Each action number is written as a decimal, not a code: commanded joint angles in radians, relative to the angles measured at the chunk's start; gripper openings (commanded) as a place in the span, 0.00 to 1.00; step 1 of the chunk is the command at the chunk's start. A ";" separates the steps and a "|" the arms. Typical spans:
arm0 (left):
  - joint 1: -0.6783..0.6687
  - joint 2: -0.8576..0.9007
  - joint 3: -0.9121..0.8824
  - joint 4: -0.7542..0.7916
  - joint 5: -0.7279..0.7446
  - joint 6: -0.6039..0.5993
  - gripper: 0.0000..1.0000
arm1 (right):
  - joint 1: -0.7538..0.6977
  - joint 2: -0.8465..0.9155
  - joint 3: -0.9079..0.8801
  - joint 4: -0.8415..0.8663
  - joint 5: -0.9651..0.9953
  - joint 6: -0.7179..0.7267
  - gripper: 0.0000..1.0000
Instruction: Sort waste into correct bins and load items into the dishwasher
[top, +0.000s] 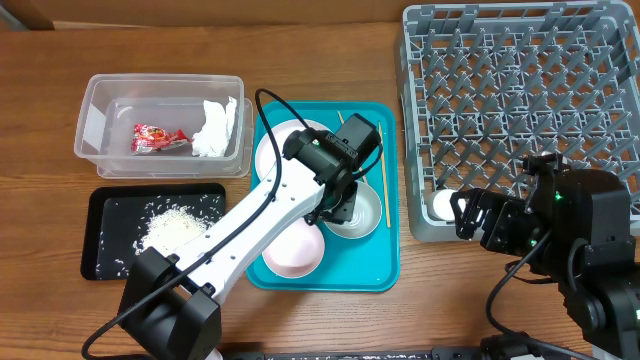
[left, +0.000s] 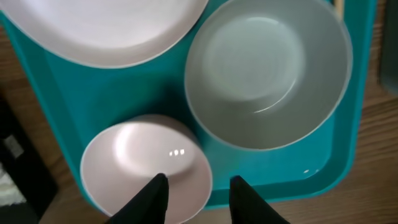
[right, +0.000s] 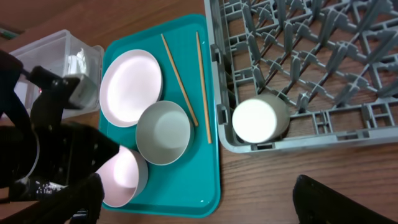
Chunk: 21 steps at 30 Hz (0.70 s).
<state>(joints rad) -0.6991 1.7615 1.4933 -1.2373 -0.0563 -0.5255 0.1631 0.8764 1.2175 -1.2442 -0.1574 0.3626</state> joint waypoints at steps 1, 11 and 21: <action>0.005 -0.068 0.008 -0.058 -0.101 -0.021 0.34 | -0.003 -0.016 0.027 0.043 -0.001 -0.056 0.96; 0.026 -0.511 0.068 -0.068 -0.212 0.085 1.00 | -0.003 -0.080 0.028 0.221 0.024 -0.071 1.00; 0.026 -0.713 0.068 -0.075 -0.208 0.084 1.00 | -0.003 -0.075 0.027 0.180 0.024 -0.072 1.00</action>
<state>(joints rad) -0.6781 1.0531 1.5589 -1.3136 -0.2447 -0.4629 0.1635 0.8062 1.2232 -1.0626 -0.1478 0.3008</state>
